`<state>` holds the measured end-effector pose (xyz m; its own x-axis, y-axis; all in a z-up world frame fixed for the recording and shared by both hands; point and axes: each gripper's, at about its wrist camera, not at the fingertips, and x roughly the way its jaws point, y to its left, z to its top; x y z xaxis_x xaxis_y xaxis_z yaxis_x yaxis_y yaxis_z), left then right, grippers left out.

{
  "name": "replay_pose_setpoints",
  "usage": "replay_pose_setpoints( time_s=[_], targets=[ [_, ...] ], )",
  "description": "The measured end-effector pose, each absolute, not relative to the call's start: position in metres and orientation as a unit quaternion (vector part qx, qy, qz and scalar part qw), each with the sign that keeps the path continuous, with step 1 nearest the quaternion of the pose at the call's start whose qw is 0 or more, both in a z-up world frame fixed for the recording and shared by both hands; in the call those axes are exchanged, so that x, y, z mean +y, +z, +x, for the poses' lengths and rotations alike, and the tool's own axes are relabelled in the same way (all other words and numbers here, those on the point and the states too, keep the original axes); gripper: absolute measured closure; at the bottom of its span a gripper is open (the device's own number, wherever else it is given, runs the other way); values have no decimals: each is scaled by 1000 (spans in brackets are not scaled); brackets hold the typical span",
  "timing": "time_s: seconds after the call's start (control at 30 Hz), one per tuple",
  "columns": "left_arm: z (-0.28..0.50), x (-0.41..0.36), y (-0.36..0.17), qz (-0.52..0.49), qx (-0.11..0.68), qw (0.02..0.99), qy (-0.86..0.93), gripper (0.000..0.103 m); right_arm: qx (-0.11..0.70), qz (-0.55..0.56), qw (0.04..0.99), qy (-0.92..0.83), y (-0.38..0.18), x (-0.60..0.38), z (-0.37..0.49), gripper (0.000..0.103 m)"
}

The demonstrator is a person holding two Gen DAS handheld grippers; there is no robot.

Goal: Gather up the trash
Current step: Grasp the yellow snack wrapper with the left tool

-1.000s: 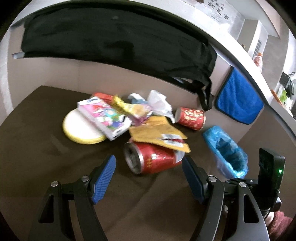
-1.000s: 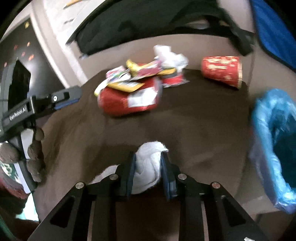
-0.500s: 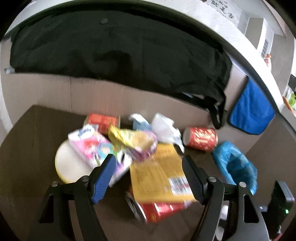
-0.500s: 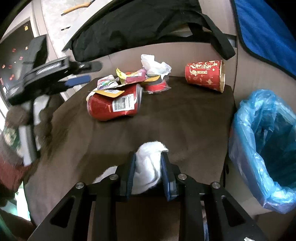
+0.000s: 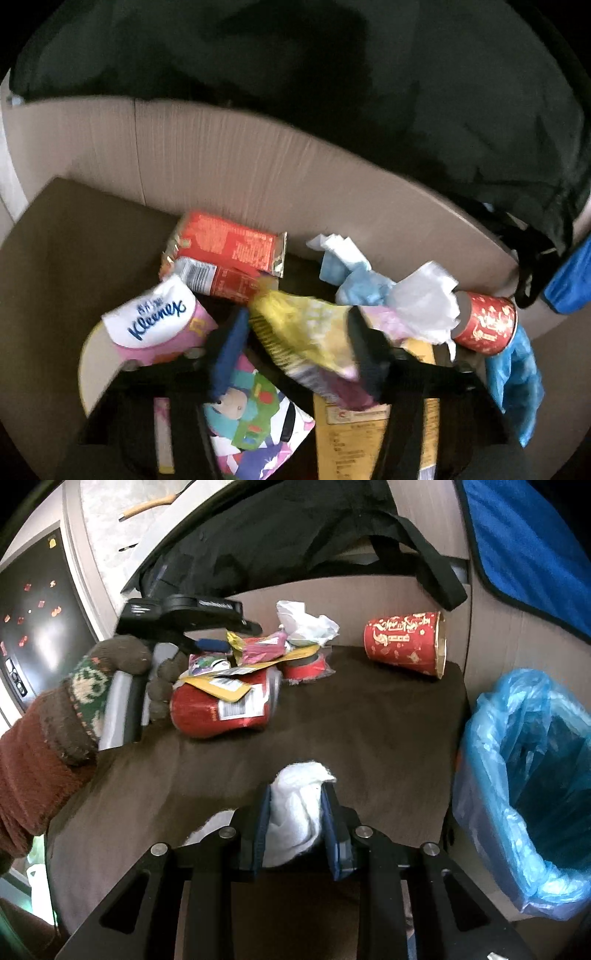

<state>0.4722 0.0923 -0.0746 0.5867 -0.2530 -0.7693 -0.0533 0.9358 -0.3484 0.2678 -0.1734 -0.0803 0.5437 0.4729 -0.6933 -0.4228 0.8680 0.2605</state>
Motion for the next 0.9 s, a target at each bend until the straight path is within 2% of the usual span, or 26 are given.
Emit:
replay_pose_setpoints(
  time_s=[0.03, 0.2, 0.6, 0.9],
  targets=[
    [474, 93, -77, -172, 457, 871, -58, 69, 404, 27, 878, 254, -81, -173, 267, 78],
    [465, 99, -71, -159, 433, 885, -59, 77, 405, 25, 878, 254, -82, -174, 264, 78],
    [353, 110, 9, -81, 289, 953, -45, 78, 389, 18, 884, 258, -64, -166, 257, 78],
    [268, 97, 31, -62, 267, 958, -85, 78, 369, 10, 894, 255, -40, -167, 245, 78]
  ],
)
